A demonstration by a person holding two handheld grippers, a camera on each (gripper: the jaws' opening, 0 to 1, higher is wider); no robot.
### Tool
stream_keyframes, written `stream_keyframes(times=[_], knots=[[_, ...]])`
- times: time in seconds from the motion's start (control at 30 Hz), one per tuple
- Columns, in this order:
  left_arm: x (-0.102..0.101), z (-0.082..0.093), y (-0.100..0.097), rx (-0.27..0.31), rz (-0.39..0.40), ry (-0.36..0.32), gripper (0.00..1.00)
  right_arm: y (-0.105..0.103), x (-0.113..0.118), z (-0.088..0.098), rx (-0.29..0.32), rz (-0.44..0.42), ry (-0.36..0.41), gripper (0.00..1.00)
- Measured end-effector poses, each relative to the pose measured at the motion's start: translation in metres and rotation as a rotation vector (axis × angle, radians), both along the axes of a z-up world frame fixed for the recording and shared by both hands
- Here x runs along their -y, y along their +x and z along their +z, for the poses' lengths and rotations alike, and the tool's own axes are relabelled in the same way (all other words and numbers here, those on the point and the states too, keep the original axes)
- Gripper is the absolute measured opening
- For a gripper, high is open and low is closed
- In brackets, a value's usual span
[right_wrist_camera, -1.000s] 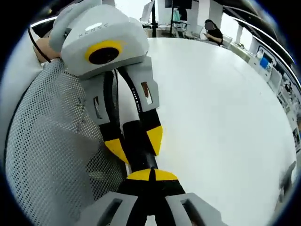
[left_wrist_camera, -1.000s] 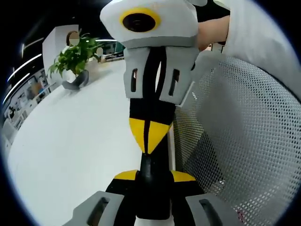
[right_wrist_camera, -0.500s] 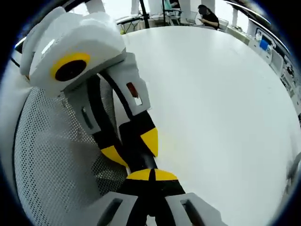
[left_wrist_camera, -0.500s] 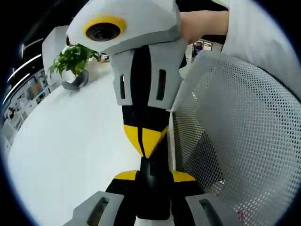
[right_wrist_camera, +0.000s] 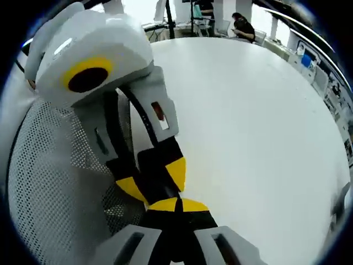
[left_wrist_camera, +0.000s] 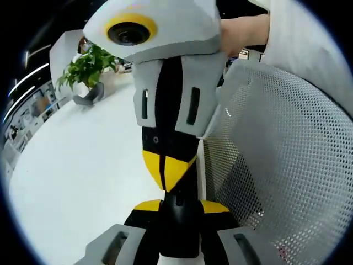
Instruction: Press the specified remote control buttons in sequence, fully releasing each button before pressing the next.
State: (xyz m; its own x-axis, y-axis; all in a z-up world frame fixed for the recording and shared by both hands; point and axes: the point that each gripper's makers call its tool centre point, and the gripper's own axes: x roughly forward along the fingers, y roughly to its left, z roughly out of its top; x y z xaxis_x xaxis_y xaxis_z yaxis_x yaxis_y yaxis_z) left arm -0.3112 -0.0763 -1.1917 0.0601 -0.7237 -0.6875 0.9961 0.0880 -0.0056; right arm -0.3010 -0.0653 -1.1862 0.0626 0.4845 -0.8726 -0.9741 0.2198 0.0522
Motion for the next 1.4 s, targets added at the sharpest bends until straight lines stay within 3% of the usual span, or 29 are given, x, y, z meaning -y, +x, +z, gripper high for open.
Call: stream_keyframes(times=[0.2, 0.37, 0.53, 0.83, 1.1, 1.3, 1.4], knots=[[0.000, 0.001, 0.000, 0.000, 0.004, 0.001, 0.24, -0.009, 0.000, 0.004, -0.054, 0.010, -0.006, 0.00], [0.001, 0.000, -0.001, -0.002, -0.007, 0.000, 0.24, -0.013, 0.005, 0.003, -0.053, 0.020, -0.025, 0.00], [0.002, 0.000, -0.001, -0.003, -0.005, 0.002, 0.24, -0.015, 0.005, 0.003, 0.023, 0.103, -0.064, 0.00], [0.003, 0.000, -0.002, -0.006, -0.008, 0.002, 0.24, -0.015, 0.003, 0.001, 0.090, 0.160, -0.097, 0.00], [0.003, 0.000, -0.002, -0.004, -0.008, 0.001, 0.24, -0.013, 0.004, 0.002, 0.110, 0.116, -0.059, 0.00], [0.003, 0.001, -0.002, -0.002, -0.009, 0.002, 0.24, -0.017, 0.003, 0.004, 0.094, 0.142, -0.010, 0.00], [0.003, 0.000, -0.002, -0.002, -0.007, 0.003, 0.24, -0.019, 0.000, 0.003, 0.114, 0.182, -0.026, 0.00]])
